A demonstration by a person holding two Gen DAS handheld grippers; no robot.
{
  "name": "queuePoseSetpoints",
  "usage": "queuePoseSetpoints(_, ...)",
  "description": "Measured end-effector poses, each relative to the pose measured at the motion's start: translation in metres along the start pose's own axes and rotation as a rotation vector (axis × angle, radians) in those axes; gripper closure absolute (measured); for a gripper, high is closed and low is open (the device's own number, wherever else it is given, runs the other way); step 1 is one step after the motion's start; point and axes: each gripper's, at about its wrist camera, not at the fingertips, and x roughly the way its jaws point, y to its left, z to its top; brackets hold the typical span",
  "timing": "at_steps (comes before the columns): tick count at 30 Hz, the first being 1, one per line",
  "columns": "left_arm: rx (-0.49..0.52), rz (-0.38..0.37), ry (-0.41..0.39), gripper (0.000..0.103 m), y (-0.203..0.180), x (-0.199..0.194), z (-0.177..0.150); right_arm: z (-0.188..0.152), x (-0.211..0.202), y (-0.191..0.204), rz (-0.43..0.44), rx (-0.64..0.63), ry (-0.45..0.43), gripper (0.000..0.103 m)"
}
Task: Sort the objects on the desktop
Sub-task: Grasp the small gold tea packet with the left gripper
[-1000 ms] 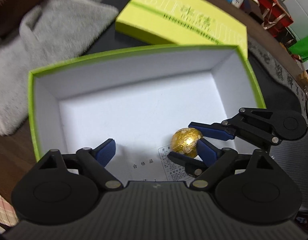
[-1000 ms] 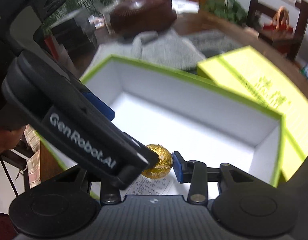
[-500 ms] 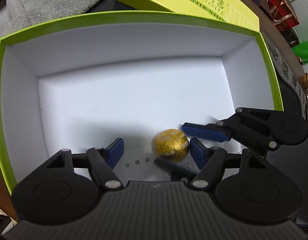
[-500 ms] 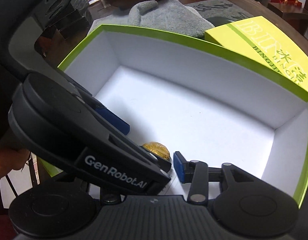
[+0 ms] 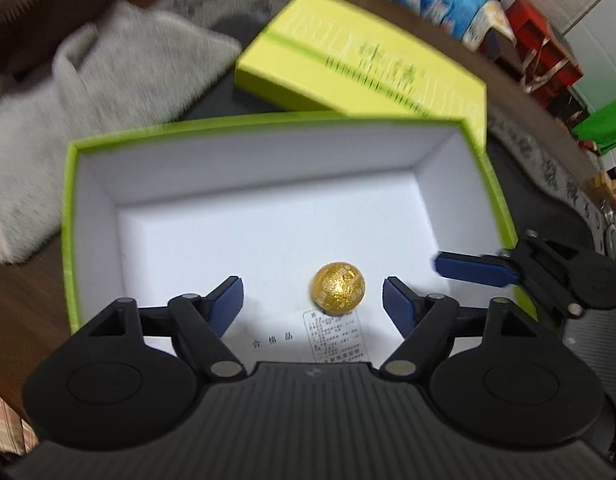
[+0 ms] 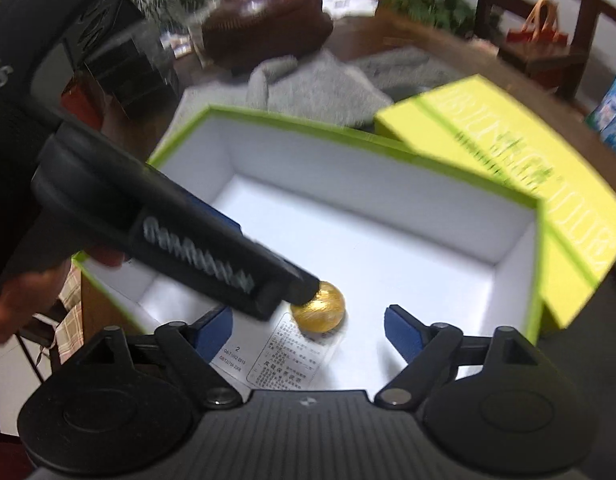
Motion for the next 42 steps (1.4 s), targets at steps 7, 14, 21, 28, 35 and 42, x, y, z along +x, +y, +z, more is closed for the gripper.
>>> queuePoseSetpoints(7,0.043,-0.002,-0.104,0.018,-0.014,-0.039,-0.023,-0.033,-0.067,0.003,-0.047,-0.002,-0.141,0.003)
queuePoseSetpoints(14,0.105,-0.049,-0.106,0.015,-0.033,-0.054,-0.062,-0.089,-0.111,0.008,-0.120,0.004,-0.181,0.003)
queuePoseSetpoints(21,0.209,-0.105,-0.018,0.015,-0.069,-0.040,-0.101,-0.151,-0.116,0.011,-0.164,0.034,-0.090,0.008)
queuePoseSetpoints(28,0.283,-0.117,0.097,0.016,-0.098,-0.002,-0.125,-0.203,-0.099,0.007,-0.169,0.119,0.016,0.016)
queuePoseSetpoints(35,0.312,-0.107,0.133,0.016,-0.115,0.025,-0.129,-0.224,-0.090,0.009,-0.152,0.143,0.048,0.023)
queuePoseSetpoints(42,0.319,-0.098,0.148,0.016,-0.123,0.040,-0.127,-0.228,-0.084,0.010,-0.131,0.144,0.060,0.030)
